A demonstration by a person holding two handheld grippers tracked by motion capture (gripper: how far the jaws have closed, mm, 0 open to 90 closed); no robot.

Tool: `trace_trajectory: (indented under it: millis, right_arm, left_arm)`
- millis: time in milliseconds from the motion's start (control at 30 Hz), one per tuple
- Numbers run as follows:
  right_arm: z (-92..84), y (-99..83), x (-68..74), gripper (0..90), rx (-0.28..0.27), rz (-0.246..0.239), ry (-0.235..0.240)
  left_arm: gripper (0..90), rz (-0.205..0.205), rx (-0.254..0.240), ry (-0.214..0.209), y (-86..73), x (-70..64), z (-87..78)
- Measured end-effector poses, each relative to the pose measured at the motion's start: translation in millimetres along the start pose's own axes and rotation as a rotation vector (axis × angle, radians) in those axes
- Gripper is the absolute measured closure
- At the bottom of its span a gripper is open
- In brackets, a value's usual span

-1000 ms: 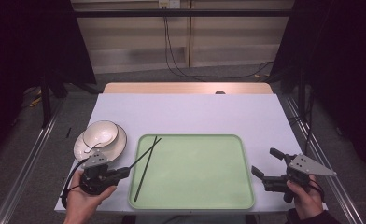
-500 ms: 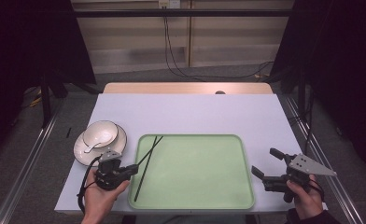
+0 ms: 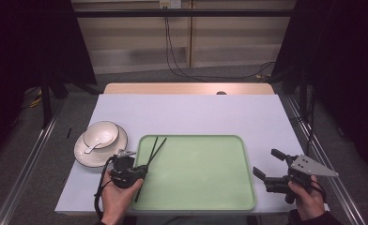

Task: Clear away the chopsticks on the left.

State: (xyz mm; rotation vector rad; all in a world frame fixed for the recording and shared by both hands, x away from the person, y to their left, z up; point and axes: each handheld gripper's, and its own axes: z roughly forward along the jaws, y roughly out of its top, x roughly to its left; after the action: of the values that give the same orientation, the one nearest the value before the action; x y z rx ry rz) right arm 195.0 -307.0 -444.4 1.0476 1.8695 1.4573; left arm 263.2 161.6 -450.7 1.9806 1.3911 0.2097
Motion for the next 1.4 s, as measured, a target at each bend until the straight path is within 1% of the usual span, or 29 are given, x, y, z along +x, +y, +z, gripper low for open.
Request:
trace_trajectory:
  millis: [33, 100, 133, 167, 300, 400, 467, 533, 567, 600, 633, 667, 700, 767, 833, 900, 967, 1000, 1067, 1133, 1167, 1200, 1267, 1333, 1400]
  right_arm:
    - [0.0, 0.1, 0.1, 3.8, -0.002, 0.002, -0.001]
    - [-0.1, 0.1, 0.4, 3.9, -0.003, 0.006, 0.000]
    - [-0.4, 0.1, 0.2, 3.9, -0.004, 0.003, 0.001]
    - [-0.4, 0.0, 0.2, 3.9, -0.005, 0.003, 0.001]
    - [0.0, 0.0, 0.3, 3.9, 0.000, 0.002, 0.006]
    - [0.0, -0.1, 0.1, 3.9, 0.000, 0.001, 0.003]
    - [-0.6, 0.0, -0.6, 3.9, -0.001, 0.004, -0.004]
    - [-0.8, -0.1, -1.1, 3.9, -0.001, 0.003, -0.004]
    - [-0.7, -0.1, -0.5, 3.9, 0.001, 0.009, 0.001]
    - [-0.2, 0.0, -0.2, 3.9, 0.000, 0.000, 0.004]
    - [0.0, 0.0, 0.4, 3.9, 0.000, -0.002, 0.005]
    - [0.1, -0.1, 0.6, 3.9, 0.004, -0.007, 0.009]
    - [0.5, -0.1, 1.2, 3.8, 0.002, -0.008, 0.010]
    - [0.3, 0.0, 0.7, 3.8, 0.003, -0.007, 0.011]
    - [0.3, 0.0, 0.7, 3.8, 0.003, -0.007, 0.012]
    - [0.4, 0.0, 1.1, 3.8, 0.004, -0.008, 0.012]
    - [0.3, 0.0, 0.9, 3.9, 0.004, -0.008, 0.012]
    - [0.2, 0.0, 0.5, 3.8, 0.003, -0.008, 0.010]
    - [0.1, -0.1, 0.4, 3.8, 0.002, -0.005, 0.008]
    - [0.1, 0.0, 0.4, 3.9, 0.003, -0.007, 0.012]
    - [0.1, 0.0, 0.4, 3.8, 0.002, -0.008, 0.011]
    - [0.1, 0.0, 0.4, 3.8, 0.002, -0.007, 0.010]
    - [0.0, 0.1, 0.6, 3.9, -0.001, -0.002, 0.010]
    - [-0.2, 0.1, 0.5, 3.8, -0.001, -0.002, 0.010]
    - [-0.3, 0.1, 0.7, 3.8, -0.001, 0.002, 0.003]
  left_arm:
    - [85.5, 0.004, -0.001, 0.006, 0.2, -1.3, 2.1]
    - [85.5, 0.002, 0.012, 0.000, 0.6, -1.8, 4.9]
    - [85.4, -0.009, 0.014, -0.005, 0.1, -2.3, 5.9]
    - [85.4, 0.001, 0.019, 0.002, -0.5, -2.7, 7.1]
    - [85.2, -0.006, 0.038, -0.008, -2.0, -3.5, 12.4]
    - [85.0, 0.004, 0.050, -0.015, -3.9, -4.1, 15.8]
    - [85.0, 0.009, 0.047, -0.013, -3.9, -4.6, 15.8]
    - [84.8, 0.011, 0.047, -0.024, -3.8, -3.5, 16.3]
    - [84.7, 0.021, 0.048, -0.028, -3.6, -4.1, 16.2]
    - [81.8, 0.026, 0.052, -0.030, -3.4, -4.4, 16.1]
    - [78.7, 0.019, 0.048, -0.034, -3.3, -5.3, 16.5]
    - [78.4, 0.031, 0.056, -0.032, -3.0, -5.3, 16.0]
    - [78.4, 0.035, 0.057, -0.029, -3.0, -5.3, 16.0]
    - [78.5, 0.023, 0.054, -0.038, -2.8, -4.5, 16.5]
    - [78.5, 0.024, 0.053, -0.045, -3.0, -3.6, 16.4]
    - [77.8, 0.037, 0.053, -0.052, -2.9, -3.0, 16.2]
    - [74.6, 0.049, 0.047, -0.054, -2.5, -2.8, 16.4]
    - [76.2, 0.060, 0.046, -0.052, -2.3, -1.7, 16.2]
    - [77.4, 0.075, 0.027, -0.065, -0.9, 0.8, 14.7]
    - [75.1, 0.081, -0.007, -0.109, 0.5, 2.1, 11.4]
    - [73.7, 0.091, -0.019, -0.114, 1.1, 2.2, 9.4]
    - [70.9, 0.093, -0.034, -0.114, 1.3, 1.4, 7.6]
    - [65.5, 0.109, -0.072, -0.142, 2.2, 0.2, 4.1]
    - [56.1, 0.144, -0.107, -0.145, 3.0, -0.6, -0.9]
    - [48.8, 0.172, -0.147, -0.173, 3.0, -0.8, -6.0]
